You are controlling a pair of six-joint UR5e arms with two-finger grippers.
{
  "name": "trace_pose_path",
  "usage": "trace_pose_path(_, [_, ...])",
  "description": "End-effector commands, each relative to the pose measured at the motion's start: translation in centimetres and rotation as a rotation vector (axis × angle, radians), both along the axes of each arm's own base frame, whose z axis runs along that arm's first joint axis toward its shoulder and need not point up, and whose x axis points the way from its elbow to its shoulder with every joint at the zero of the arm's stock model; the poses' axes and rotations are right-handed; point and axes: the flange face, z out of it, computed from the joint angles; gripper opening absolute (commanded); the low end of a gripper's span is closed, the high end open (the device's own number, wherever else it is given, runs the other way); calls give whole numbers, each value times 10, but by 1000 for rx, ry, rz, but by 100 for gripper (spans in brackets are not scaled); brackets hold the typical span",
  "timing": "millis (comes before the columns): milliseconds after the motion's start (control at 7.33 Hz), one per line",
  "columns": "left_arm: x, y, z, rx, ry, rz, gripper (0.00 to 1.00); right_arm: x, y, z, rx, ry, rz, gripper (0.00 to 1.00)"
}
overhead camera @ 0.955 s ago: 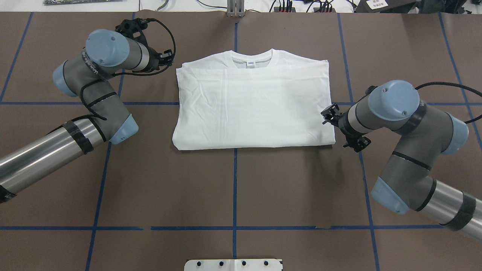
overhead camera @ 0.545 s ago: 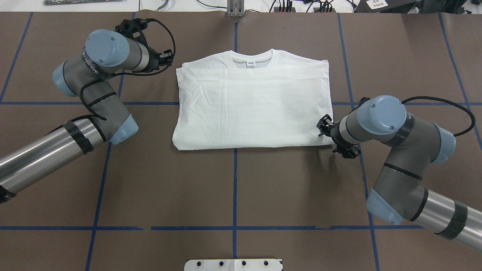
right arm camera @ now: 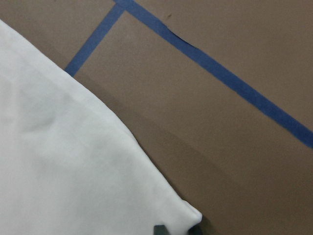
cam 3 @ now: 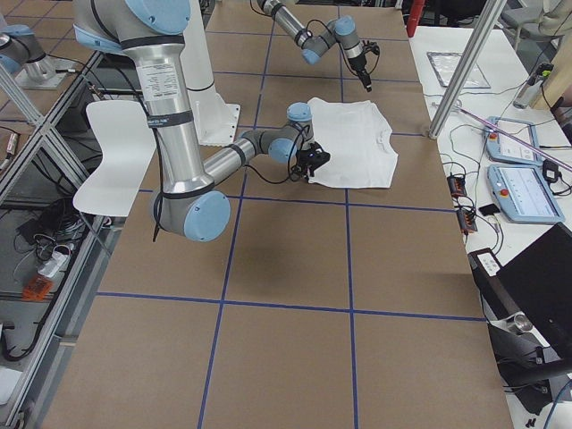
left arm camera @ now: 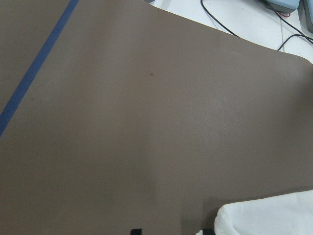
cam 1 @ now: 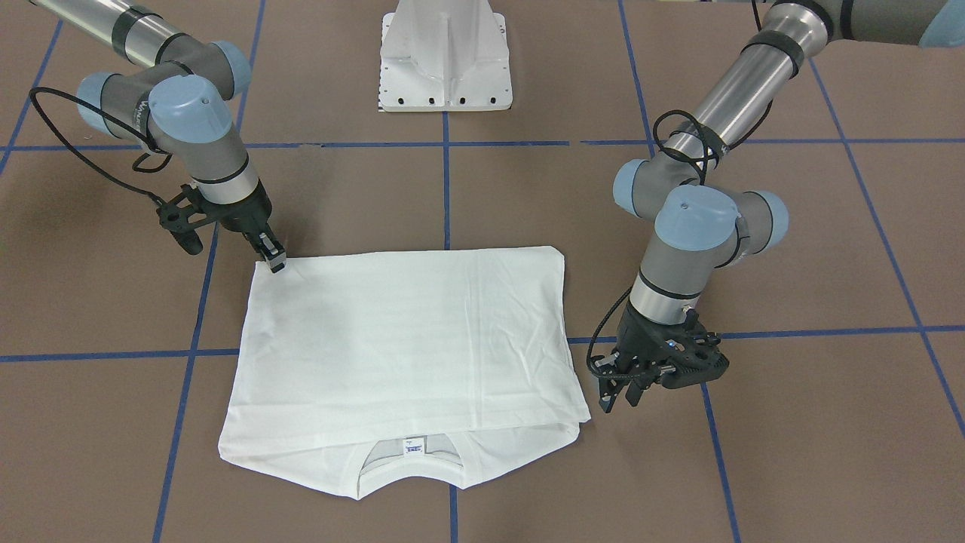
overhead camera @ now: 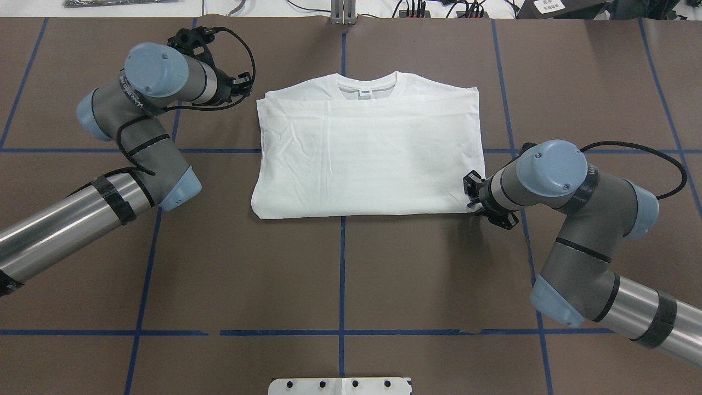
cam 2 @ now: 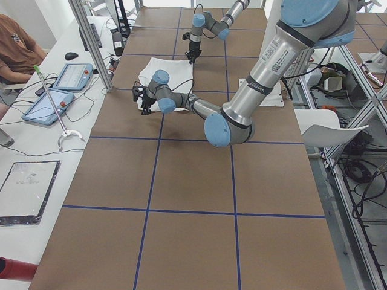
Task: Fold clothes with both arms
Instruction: 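Lower the right gripper to the folded shirt's side edge and grasp it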
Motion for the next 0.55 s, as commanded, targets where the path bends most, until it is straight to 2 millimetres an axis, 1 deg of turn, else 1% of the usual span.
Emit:
trace_pose_path(0, [0,0,0,-3,1,-2,51,9,4,-6,9,-14,1,0])
trace_pose_path(136, [-1,1,-4,2,7,-2,51,19,10,-12,14,-29,0,0])
trace_pose_path(273, [-2,4,-14,13,23,-3,51,37,26,-10,12,-30,-4,0])
trace_pose_path(409, [-12,16,-27,38,52,0,51,47,58,-11,12,-37,-43,0])
